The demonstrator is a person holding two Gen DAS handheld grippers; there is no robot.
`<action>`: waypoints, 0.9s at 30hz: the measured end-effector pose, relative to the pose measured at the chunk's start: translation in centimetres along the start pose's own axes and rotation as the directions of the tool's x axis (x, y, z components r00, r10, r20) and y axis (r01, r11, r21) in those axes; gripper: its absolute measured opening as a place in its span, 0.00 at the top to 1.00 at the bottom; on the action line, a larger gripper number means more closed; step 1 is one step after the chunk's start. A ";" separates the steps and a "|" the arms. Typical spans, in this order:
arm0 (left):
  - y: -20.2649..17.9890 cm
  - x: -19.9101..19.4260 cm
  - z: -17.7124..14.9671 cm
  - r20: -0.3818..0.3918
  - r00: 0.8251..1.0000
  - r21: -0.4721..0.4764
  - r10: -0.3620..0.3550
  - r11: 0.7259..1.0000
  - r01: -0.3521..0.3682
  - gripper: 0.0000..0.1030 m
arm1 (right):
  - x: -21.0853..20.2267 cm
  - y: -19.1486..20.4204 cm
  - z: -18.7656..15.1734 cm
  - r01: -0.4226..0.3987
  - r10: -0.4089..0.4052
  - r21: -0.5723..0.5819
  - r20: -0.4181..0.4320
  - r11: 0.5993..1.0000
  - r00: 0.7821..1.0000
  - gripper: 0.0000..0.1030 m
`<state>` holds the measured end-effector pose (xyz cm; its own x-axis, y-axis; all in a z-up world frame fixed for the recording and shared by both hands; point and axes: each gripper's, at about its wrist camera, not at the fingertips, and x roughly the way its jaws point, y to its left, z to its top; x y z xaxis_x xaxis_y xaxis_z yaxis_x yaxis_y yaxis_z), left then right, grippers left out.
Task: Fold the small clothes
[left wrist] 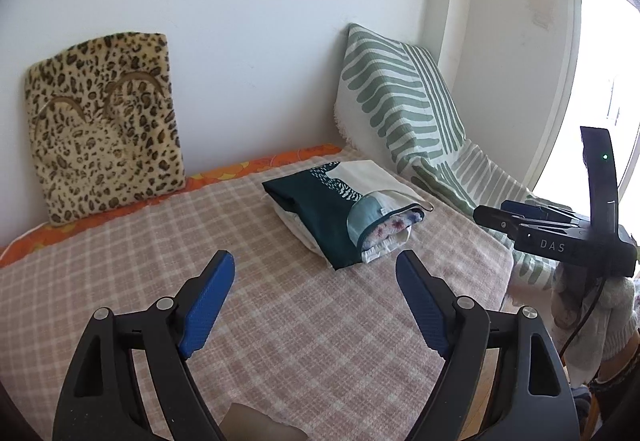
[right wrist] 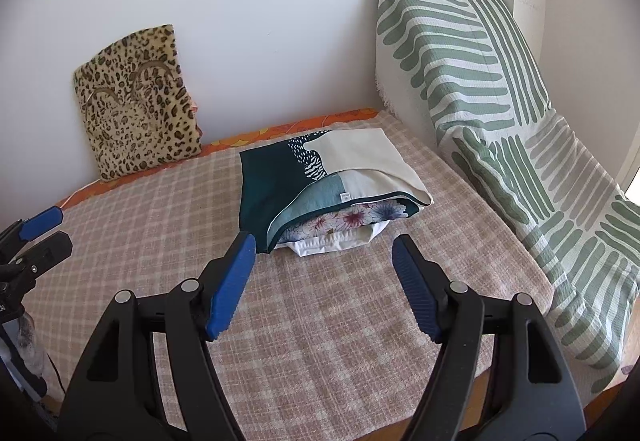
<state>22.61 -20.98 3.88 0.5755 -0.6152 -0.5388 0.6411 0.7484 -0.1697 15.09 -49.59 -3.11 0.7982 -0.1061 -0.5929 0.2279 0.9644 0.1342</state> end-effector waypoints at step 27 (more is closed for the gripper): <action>0.5 0.8 -4.2 -0.081 0.995 -0.006 0.051 0.999 -0.052 0.01 | 0.9 0.9 -4.6 0.101 -0.106 0.091 0.054 0.991 0.993 0.09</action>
<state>21.25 -20.10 -0.10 0.5646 -0.5538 -0.6119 0.6070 0.7810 -0.1468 13.43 -47.64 -7.19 0.7987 -0.2206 -0.5598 0.3571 0.9226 0.1459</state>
